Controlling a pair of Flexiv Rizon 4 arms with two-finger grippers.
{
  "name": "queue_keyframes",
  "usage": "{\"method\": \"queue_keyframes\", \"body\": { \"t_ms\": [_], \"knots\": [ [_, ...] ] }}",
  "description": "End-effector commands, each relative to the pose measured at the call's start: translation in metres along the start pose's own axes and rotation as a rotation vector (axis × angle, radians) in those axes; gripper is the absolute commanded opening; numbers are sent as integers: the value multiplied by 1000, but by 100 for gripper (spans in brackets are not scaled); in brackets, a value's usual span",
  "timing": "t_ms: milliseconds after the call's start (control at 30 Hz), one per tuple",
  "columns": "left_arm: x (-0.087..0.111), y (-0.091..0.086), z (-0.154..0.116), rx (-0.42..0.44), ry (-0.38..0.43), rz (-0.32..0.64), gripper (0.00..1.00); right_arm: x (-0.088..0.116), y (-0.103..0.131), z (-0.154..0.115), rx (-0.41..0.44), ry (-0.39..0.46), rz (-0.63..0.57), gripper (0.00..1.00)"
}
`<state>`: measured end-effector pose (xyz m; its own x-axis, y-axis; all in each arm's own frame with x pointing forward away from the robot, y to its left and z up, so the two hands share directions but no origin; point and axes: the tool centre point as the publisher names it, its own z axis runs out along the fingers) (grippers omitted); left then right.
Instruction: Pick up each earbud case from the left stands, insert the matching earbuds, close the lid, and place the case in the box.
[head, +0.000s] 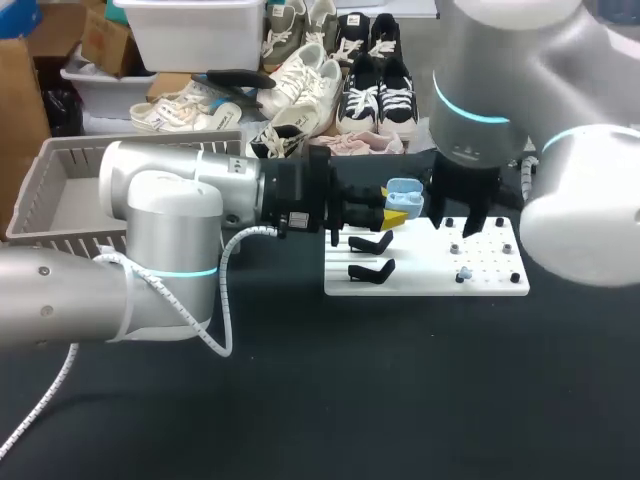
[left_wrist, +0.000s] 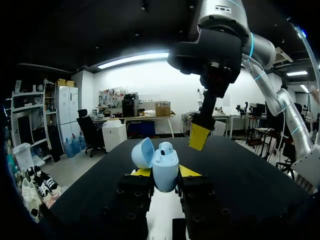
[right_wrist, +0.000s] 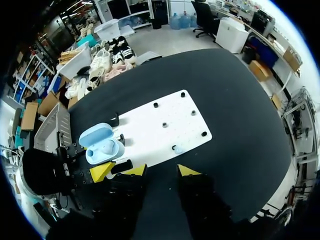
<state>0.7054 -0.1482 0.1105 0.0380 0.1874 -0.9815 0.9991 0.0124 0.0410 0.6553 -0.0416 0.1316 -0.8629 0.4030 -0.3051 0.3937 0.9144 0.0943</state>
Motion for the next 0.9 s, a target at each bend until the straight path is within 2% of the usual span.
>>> {"method": "queue_keyframes", "body": {
  "t_ms": [33,367,467,633,900],
  "knots": [
    [1,0,0,-2,-2,1,0,5,-8,14,-102,-45,5,33],
    [1,0,0,-2,-2,1,0,7,-18,46,-166,-18,40,33],
    [1,0,0,-2,-2,1,0,10,-19,51,-191,-42,13,29],
    [1,0,0,-2,-2,1,0,12,-22,57,-192,-49,3,38],
    [1,0,0,-2,-2,1,0,15,-29,65,-203,-36,34,38]
  ]
}}
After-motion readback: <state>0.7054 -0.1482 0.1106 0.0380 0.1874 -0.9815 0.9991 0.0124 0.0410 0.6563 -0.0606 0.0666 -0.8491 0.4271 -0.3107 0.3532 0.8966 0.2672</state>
